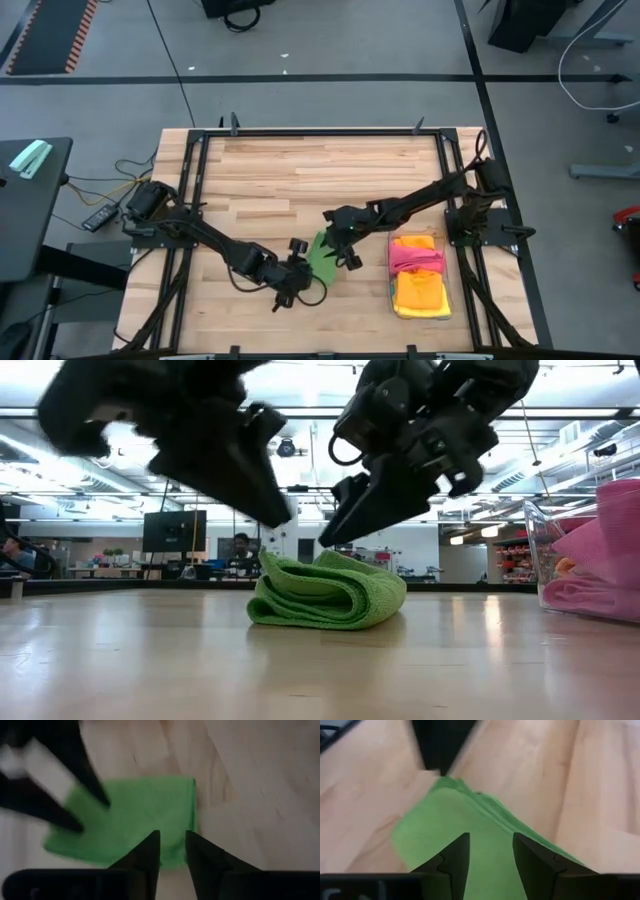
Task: Fold microfiber towels
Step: Fold the green towel, then put the folded green towel into the transparent bin
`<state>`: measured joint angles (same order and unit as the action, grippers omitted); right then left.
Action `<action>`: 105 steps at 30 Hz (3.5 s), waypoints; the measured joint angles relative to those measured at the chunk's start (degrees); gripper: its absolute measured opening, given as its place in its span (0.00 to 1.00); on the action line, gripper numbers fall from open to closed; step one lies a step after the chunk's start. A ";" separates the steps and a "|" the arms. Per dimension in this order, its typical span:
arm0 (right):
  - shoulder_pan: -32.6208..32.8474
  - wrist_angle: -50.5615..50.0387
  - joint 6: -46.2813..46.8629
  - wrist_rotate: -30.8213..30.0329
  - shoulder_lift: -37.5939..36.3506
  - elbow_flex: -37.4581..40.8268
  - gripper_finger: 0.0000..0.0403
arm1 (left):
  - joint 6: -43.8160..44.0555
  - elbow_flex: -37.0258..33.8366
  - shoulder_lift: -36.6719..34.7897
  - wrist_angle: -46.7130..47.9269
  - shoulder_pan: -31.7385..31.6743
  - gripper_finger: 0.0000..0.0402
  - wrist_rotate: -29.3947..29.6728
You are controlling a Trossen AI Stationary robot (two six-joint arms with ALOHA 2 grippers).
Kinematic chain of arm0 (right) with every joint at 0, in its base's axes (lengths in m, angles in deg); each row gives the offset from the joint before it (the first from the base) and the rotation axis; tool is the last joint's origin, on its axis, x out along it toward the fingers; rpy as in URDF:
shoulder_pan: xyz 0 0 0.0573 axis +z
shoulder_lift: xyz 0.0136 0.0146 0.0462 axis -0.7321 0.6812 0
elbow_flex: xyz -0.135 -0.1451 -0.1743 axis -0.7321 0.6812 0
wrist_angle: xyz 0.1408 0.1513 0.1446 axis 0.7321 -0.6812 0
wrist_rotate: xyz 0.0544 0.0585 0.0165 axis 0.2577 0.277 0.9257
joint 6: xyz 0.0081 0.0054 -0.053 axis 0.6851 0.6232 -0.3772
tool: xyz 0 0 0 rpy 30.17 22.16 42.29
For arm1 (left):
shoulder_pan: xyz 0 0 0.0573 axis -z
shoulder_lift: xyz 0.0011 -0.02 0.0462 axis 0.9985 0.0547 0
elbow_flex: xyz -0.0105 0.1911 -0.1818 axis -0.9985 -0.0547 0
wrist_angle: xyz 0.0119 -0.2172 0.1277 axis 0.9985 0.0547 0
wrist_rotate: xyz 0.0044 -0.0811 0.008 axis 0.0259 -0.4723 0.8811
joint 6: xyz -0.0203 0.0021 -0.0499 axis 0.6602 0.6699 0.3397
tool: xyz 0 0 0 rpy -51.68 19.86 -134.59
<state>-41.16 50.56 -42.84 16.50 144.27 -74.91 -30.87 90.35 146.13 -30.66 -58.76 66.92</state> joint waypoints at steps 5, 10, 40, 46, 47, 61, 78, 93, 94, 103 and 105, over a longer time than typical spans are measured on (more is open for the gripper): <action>-2.70 -0.01 -0.03 -0.22 0.56 -0.01 0.39 | -2.12 0.02 0.23 -5.84 -0.93 0.29 3.16; -4.17 -0.32 -1.74 -1.53 0.56 0.02 0.39 | 2.43 0.01 3.56 -5.12 -4.18 0.27 2.41; 3.98 -8.49 -15.86 -3.51 -1.49 0.26 0.41 | 8.05 0.09 8.27 -2.54 -4.10 0.16 -7.61; 10.40 -9.56 -18.96 -9.90 -1.45 0.28 0.57 | 8.03 0.07 8.27 -2.50 -4.10 0.14 -7.47; 11.17 -9.95 -19.62 -11.03 -1.45 0.28 0.60 | 8.03 0.07 8.27 -2.50 -4.10 0.14 -7.47; 13.95 -6.69 -36.85 -28.39 3.78 0.10 0.84 | 8.05 0.00 8.29 -3.49 -4.10 0.12 -7.15; 10.66 4.46 -52.79 -25.73 5.46 0.33 0.69 | 8.08 0.00 8.36 -3.60 -4.18 0.10 -6.07; 8.94 6.64 -52.77 -19.06 8.88 0.04 0.60 | 8.12 0.00 8.36 -3.65 -4.21 0.09 -5.94; 9.02 7.11 -53.45 -19.06 8.94 0.05 0.60 | 8.11 0.00 8.36 -3.68 -4.21 0.09 -5.92; 8.10 7.44 -50.81 -17.53 9.17 0.15 0.46 | 8.12 0.00 8.36 -3.70 -4.21 0.10 -5.94; 8.12 7.42 -49.96 -17.55 9.25 0.17 0.39 | 8.12 0.00 8.36 -3.68 -4.23 0.09 -5.94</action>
<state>-33.04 57.98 -92.79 -1.05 153.53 -74.74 -22.75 90.35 154.49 -34.34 -62.99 60.98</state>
